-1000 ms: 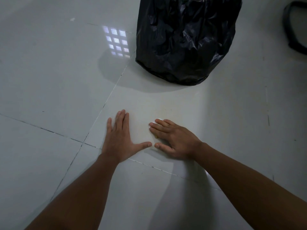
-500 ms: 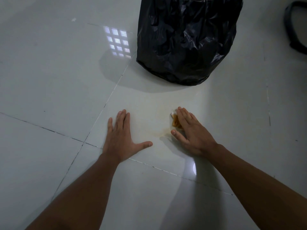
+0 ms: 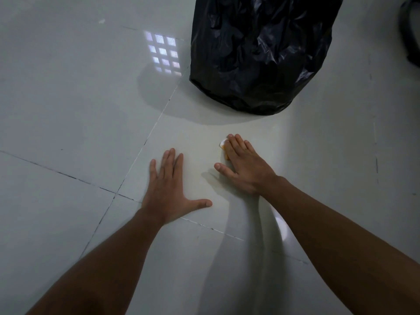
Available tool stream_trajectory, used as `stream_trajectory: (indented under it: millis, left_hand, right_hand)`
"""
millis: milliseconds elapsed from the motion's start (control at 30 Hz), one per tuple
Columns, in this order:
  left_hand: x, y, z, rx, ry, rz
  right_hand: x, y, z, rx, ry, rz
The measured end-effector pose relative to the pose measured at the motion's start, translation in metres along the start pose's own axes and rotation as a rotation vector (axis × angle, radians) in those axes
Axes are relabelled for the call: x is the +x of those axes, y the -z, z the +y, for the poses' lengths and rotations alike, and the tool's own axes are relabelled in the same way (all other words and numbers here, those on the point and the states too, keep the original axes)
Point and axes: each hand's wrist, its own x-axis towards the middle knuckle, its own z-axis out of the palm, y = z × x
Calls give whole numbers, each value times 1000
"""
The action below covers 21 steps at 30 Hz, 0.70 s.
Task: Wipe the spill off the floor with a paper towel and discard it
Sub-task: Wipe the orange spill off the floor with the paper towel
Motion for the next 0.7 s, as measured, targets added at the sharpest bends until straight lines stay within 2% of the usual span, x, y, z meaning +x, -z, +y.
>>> stream_trajectory:
  millis: [300,700]
  left_hand:
    - [-1,8,-15,20,-80,-72]
    - [-3,8,-13,-16,-96,-60]
  right_hand:
    - [16,-3,-20,-73,205,-102]
    - [-27,-21,-32,-113,400,-127]
